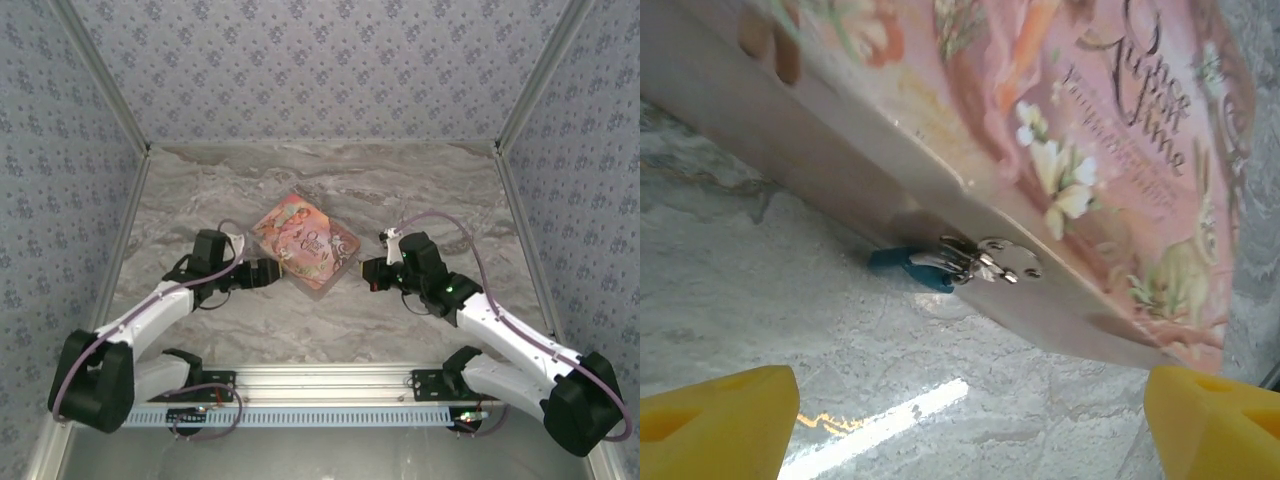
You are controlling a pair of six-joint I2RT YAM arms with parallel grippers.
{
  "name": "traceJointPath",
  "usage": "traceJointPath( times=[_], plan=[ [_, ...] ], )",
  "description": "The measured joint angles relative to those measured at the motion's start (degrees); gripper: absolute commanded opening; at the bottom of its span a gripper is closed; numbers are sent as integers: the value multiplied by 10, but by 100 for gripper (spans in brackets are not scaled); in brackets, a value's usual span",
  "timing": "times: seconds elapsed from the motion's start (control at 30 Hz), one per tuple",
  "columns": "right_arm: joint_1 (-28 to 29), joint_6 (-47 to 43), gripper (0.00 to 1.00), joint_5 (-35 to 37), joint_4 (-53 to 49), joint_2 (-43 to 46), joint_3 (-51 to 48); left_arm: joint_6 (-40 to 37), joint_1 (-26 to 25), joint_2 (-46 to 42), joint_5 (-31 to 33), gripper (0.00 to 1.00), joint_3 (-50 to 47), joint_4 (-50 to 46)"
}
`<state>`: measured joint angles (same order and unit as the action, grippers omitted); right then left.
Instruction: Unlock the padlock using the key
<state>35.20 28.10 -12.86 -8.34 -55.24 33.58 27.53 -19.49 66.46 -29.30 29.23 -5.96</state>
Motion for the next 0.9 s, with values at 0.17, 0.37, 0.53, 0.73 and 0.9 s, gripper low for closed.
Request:
traceJointPath(
  times=[0.17,0.37,0.53,0.73,0.9],
  plan=[
    [2,0,0,1,0,7,0,0,0,49,-21,89,-17,87],
    [2,-1,0,5,-1,18,0,-2,0,103,-40,89,-22,179],
    [2,-5,0,5,-3,19,1,-2,0,133,-56,89,-22,229],
    [2,-5,0,5,-4,19,1,-2,0,146,-75,83,-23,258],
    [2,-7,0,5,-4,19,1,0,-3,155,-93,80,-27,276]
  ],
)
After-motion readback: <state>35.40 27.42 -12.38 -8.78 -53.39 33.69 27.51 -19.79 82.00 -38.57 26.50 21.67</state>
